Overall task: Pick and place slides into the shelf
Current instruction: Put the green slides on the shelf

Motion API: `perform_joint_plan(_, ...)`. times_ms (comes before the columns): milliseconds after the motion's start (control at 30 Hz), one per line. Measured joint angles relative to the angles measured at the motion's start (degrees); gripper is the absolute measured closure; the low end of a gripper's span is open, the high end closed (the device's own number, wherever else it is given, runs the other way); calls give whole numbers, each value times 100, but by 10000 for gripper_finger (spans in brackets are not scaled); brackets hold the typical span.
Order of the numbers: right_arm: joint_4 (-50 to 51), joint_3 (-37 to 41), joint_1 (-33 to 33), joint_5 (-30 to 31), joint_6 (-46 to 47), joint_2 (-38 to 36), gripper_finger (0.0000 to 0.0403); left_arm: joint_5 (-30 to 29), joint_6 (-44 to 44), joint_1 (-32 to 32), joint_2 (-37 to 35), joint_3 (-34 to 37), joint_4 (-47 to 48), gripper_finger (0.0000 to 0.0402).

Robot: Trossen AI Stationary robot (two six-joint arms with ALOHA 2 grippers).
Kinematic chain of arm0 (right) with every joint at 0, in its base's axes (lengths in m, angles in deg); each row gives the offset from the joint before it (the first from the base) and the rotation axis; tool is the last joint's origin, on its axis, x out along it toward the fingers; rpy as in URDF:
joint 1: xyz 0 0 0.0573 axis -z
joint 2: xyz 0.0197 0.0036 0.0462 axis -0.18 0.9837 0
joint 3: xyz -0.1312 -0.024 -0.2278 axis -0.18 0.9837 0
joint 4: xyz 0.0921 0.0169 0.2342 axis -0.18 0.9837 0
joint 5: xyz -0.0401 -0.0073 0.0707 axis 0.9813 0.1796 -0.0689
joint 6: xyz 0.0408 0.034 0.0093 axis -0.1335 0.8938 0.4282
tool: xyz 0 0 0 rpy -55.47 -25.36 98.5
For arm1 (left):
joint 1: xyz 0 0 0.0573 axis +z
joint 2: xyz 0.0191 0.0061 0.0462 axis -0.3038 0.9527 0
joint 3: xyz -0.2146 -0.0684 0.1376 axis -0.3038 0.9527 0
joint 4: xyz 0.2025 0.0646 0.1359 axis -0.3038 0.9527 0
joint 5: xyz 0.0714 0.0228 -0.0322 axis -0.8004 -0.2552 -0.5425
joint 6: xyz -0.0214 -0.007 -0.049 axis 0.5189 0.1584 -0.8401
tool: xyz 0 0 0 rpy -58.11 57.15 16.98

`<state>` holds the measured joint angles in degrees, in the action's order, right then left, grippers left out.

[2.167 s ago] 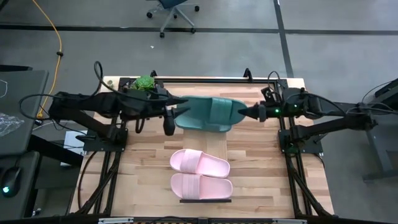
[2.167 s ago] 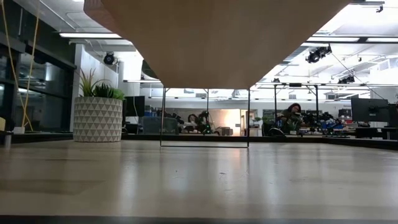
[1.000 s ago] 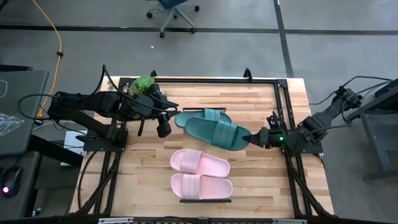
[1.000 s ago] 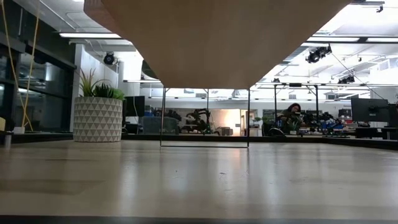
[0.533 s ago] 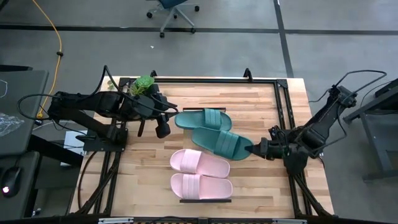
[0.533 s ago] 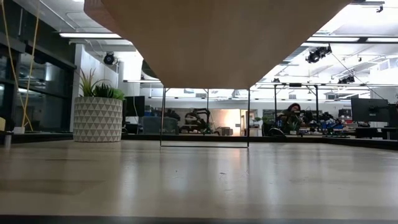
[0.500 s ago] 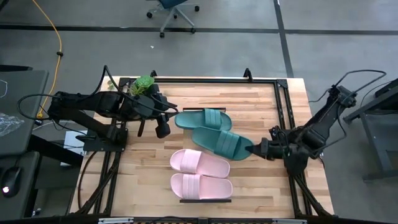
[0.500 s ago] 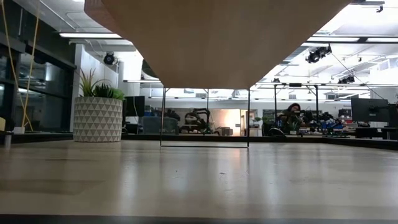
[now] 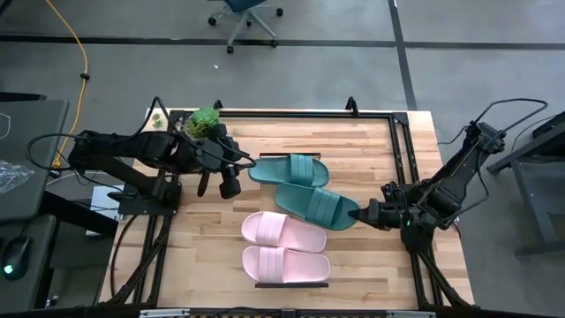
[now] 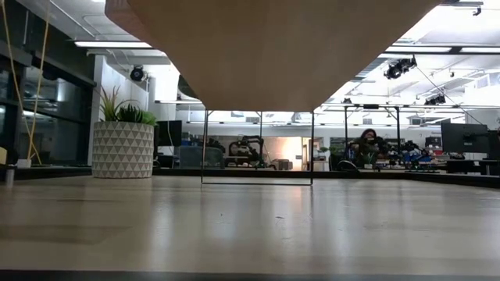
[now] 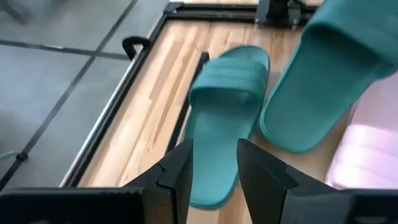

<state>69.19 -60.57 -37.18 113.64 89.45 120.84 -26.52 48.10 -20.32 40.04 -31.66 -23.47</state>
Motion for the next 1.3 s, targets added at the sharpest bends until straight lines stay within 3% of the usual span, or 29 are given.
perform_joint_plan(333,-63,0,11,-103,-28,-1,393,812,-462,0,11,486,98,289)
perform_joint_plan(500,-291,0,275,-485,-443,-4,393,1311,-568,0,11,699,195,289)
perform_joint_plan(633,-351,0,555,-749,-755,-4,393,1437,-704,0,11,799,188,289)
perform_joint_plan(1033,-345,0,682,-985,-482,-7,393,1735,-736,-4,11,866,614,289)
perform_joint_plan(1300,-577,0,1092,-1391,-934,-11,393,2023,-513,-136,11,866,761,289)
